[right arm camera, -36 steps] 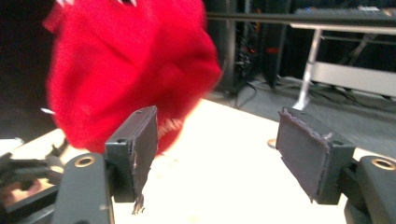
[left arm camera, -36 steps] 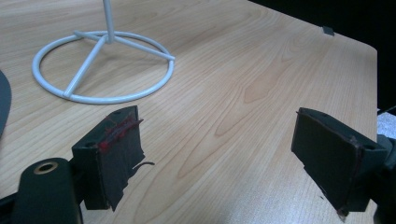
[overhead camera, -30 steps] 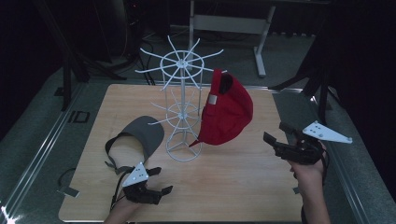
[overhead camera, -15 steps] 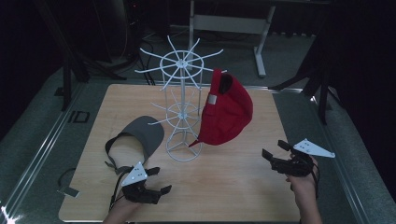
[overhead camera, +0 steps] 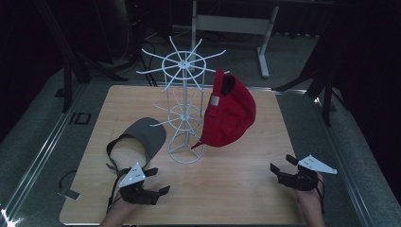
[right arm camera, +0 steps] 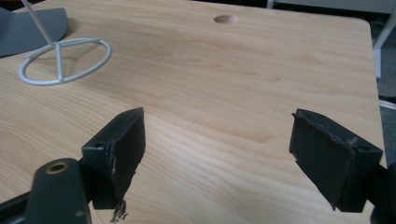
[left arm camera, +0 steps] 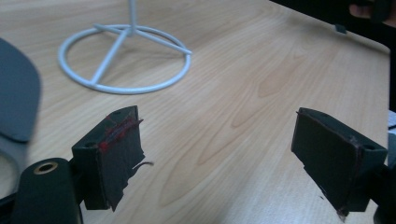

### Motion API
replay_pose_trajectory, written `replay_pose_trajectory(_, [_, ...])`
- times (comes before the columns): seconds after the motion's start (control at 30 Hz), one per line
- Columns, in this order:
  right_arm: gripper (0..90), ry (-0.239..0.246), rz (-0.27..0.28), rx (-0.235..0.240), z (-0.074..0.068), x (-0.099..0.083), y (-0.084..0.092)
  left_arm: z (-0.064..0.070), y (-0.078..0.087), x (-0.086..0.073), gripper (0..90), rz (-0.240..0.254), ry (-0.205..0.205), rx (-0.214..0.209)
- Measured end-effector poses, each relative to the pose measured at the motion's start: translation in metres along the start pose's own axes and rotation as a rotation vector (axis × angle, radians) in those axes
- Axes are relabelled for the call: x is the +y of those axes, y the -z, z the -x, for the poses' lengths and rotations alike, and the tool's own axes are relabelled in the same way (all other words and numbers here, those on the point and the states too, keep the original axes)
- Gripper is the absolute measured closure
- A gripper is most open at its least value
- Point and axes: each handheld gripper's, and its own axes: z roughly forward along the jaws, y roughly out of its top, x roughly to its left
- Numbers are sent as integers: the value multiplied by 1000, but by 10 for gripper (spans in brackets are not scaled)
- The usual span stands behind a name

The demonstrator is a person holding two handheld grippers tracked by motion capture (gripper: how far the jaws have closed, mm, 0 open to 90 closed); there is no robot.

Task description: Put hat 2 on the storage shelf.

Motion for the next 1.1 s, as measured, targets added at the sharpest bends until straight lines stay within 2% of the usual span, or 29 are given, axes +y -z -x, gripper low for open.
replay_pose_trajectory(0.13, [182,3,-5,-24,3,-11,0,-3,10,0,163,8,-6,32])
replay_pose_trajectory(0.3, [182,-9,1,-25,6,-20,2,-9,24,-4,163,5,-13,76])
replay_pose_trajectory(0.4, [182,-15,2,-33,6,-22,5,-14,35,-7,163,11,-1,112])
replay_pose_trajectory(0.6, [182,-17,18,-37,6,-29,7,-26,62,-16,163,10,31,219])
replay_pose_trajectory(0.77, [182,-7,16,-42,4,-30,6,-38,81,-26,164,13,87,329])
replay_pose_trajectory(0.87, [183,-5,19,-47,4,-30,5,-43,84,-31,164,-26,112,406])
replay_pose_trajectory(0.97, [184,-8,31,-50,4,-29,6,-48,83,-34,163,-57,140,455])
replay_pose_trajectory(1.1, [184,-9,32,-50,3,-30,5,-54,78,-35,163,-93,156,471])
